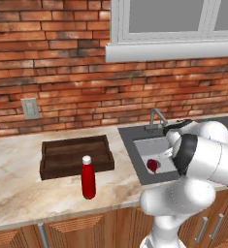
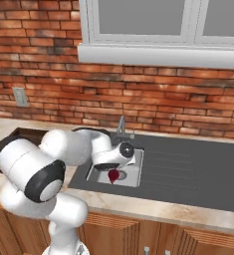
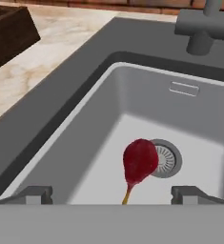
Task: Pick up all produce items and place them in the sink. Turn on the sink faucet to wash them. Then turn the sink off and put them in the tray.
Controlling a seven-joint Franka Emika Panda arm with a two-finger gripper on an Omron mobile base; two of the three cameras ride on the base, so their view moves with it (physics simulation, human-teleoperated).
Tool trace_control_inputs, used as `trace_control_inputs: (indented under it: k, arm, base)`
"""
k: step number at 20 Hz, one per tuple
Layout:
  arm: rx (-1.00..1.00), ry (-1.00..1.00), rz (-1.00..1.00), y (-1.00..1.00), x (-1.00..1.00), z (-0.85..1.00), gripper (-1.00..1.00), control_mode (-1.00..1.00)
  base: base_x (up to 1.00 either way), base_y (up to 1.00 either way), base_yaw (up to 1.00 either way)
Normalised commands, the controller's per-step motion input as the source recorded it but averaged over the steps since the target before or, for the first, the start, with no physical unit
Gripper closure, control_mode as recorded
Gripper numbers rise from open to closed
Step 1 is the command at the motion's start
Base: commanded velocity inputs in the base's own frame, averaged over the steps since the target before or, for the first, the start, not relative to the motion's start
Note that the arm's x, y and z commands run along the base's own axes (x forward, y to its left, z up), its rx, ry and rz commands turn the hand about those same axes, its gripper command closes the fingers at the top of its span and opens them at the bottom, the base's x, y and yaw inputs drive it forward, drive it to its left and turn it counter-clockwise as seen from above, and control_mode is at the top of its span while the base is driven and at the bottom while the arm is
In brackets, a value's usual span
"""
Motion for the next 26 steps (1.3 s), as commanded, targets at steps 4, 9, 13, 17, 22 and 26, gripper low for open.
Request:
trace_control_inputs:
  k: [4, 9, 13, 17, 22, 26]
  arm:
    - [0.00, -0.16, 0.00, -0.12, -0.33, 0.60, -1.00, -1.00]
    - [0.00, -0.18, 0.00, -0.13, -0.29, 0.56, -1.00, -1.00]
    - [0.00, -0.18, 0.00, -0.14, -0.25, 0.50, -1.00, -1.00]
    - [0.00, -0.18, 0.00, -0.17, -0.20, 0.43, -1.00, -1.00]
    - [0.00, -0.20, 0.00, -0.18, -0.14, 0.45, -1.00, -1.00]
    - [0.00, -0.19, 0.02, -0.21, -0.07, 0.39, -1.00, -1.00]
  base:
    - [0.00, 0.00, 0.00]
    - [0.00, 0.00, 0.00]
    - [0.00, 0.00, 0.00]
    - [0.00, 0.00, 0.00]
    - [0.00, 0.00, 0.00]
    - [0.00, 0.00, 0.00]
